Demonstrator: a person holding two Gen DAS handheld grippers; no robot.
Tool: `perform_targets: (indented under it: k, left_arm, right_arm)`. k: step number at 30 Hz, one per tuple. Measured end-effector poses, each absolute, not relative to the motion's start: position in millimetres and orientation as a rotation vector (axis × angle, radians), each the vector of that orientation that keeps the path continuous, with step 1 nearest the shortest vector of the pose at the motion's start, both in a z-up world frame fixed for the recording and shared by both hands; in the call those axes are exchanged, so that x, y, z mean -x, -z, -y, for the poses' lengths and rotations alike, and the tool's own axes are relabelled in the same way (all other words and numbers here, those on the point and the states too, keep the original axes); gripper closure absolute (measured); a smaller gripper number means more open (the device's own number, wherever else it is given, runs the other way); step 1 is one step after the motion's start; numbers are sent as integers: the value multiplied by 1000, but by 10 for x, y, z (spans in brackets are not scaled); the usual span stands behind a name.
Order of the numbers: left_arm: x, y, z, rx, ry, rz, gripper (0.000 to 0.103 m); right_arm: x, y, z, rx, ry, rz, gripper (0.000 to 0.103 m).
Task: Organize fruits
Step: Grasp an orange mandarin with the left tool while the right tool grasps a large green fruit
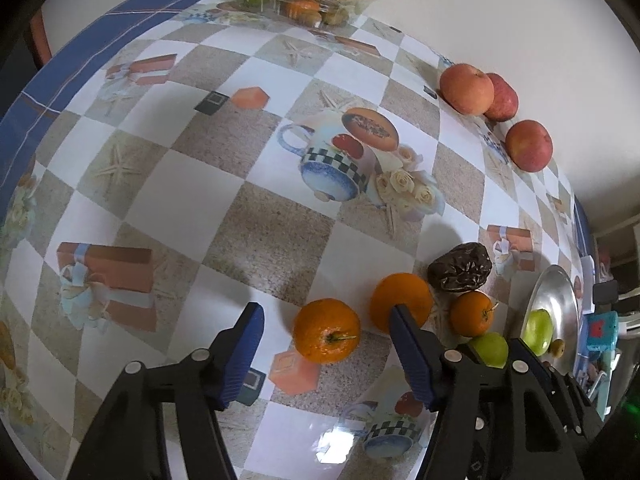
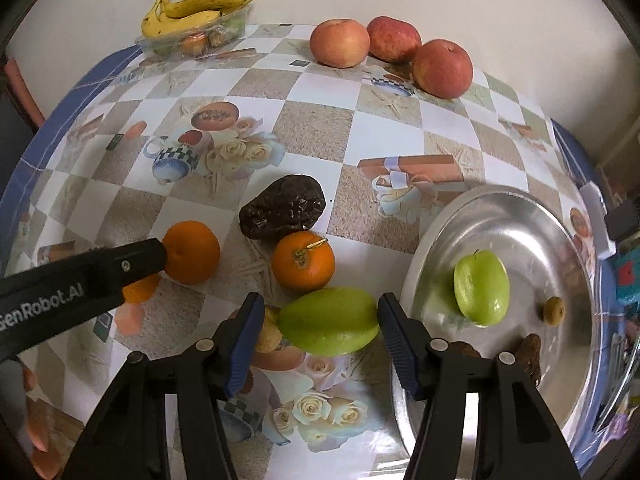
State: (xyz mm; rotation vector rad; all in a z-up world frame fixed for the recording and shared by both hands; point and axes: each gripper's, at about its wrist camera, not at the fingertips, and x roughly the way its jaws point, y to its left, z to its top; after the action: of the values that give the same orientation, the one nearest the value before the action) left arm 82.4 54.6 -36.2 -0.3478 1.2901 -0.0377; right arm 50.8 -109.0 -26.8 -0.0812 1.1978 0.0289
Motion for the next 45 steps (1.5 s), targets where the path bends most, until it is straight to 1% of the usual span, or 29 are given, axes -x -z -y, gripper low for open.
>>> perform_targets:
  k: [3,5,7,9,11,13,14,18,22,23,24,25,26,27,31,34,36,37,38,45]
  left_arm:
    - [-803,333,-565,347,36,-1282,35]
    - [-799,326,-548,334,37,-1279,35]
    - [-801,349,-524,326,43,-1289,38]
    - [-806,394,-498,324,51,-1307,43]
    - [-808,426,-485,321,53,-1321,53]
    - [-808,455,-467,324,61,-1334,61]
    - [-808,461,-460,322,60,-1336,63]
    - [-804,441,-465,344,74,-1320,64]
    - [-797,353,-508,370,72,-1287,64]
    - [-796,314,-517,376,74,-1274,64]
    - [-795,277,-520,376,75,-1262,64]
    - [-793,242,-517,371,76,-1251,64]
    - [-798,219,-512,366,77,-1246,64]
    - [-798,204,-502,362,79,-1242,64]
    - [-812,237,-470,370,85,-1258,64]
    - [-804,254,-477,378,80,-1263,64]
    - [-807,254,-477,378,77,-1263,64]
    - [-808,253,-474,376,76,-1262,64]
    - [-811,254,-470,375,76,-1263,64]
    - [-817,263,-470,383,80,-1269,64]
  right_arm:
    - [-515,266,1110,75,-24,-1195,45]
    - [-515,263,1114,77,-17,-1195,50]
    - [-513,263,1113,80,-19,-1194,50]
    - [-509,263,1106,83,-18,-1194,50]
    - [-510,261,1112,77,-18,-1194,50]
    - [-507,259,1111,70,-17,-1193,50]
    - [-507,259,1107,72,-17,-1194,50]
    - [-506,250,1121,62,-23,-1195,50]
    - [-504,205,1163,-7,-62,-1191,51]
    - [-502,188,1163,-17,-68,-1186,54]
    - [-498,156,1165,-28,-74,-1180,55]
    - [-491,126,1160,-37,-81,-1173,58]
    - [-484,96,1153,-46,-90,-1164,74]
    - [-480,61,1152,-53,-97,-1155,77]
    - [-491,49,1183,-18,-69,-1150,77]
    - [-495,77,1280,-84,-80,-1156,77]
    - [-495,87,1319,-108,-74,-1158,73]
    - [-495,99,1335,-109,-62,-1161,63]
    - [-492,108,1348,-112,-58,-1164,59]
    - [-484,163,1447,-250,-110,-1193,59]
